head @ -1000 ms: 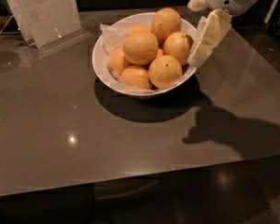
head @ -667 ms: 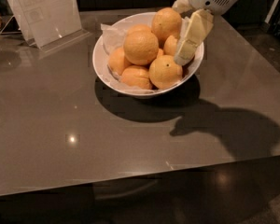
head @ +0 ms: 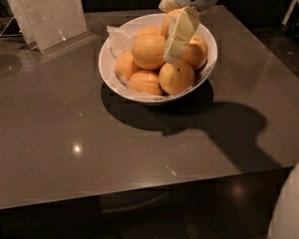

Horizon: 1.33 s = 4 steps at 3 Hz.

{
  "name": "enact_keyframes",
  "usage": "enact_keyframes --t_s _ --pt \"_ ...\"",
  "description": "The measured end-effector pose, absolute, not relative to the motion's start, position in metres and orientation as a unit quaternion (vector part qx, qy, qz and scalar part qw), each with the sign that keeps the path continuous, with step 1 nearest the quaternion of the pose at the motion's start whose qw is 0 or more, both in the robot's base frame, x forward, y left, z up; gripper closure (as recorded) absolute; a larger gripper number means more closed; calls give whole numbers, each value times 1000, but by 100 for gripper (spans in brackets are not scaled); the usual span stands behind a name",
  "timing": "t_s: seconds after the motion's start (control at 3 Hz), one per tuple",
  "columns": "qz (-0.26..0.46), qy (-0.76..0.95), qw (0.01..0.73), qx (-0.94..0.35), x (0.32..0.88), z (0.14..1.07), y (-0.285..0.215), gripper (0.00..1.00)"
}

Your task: Pick orange from white bowl

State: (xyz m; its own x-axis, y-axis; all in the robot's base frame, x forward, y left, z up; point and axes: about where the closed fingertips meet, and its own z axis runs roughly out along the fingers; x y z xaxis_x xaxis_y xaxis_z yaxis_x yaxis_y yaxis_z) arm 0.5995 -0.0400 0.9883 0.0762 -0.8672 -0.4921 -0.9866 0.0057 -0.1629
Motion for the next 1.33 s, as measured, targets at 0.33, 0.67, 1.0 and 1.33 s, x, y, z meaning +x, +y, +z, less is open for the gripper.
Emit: enact_keyframes --t_s 0.33,0.67,1.0,1.33 --pt "124 668 245 -692 603 989 -37 0" --pt "124 668 245 -692 603 989 -37 19" --pt "124 668 245 -692 603 989 -37 17" --pt "134 662 246 -695 611 983 -25 16"
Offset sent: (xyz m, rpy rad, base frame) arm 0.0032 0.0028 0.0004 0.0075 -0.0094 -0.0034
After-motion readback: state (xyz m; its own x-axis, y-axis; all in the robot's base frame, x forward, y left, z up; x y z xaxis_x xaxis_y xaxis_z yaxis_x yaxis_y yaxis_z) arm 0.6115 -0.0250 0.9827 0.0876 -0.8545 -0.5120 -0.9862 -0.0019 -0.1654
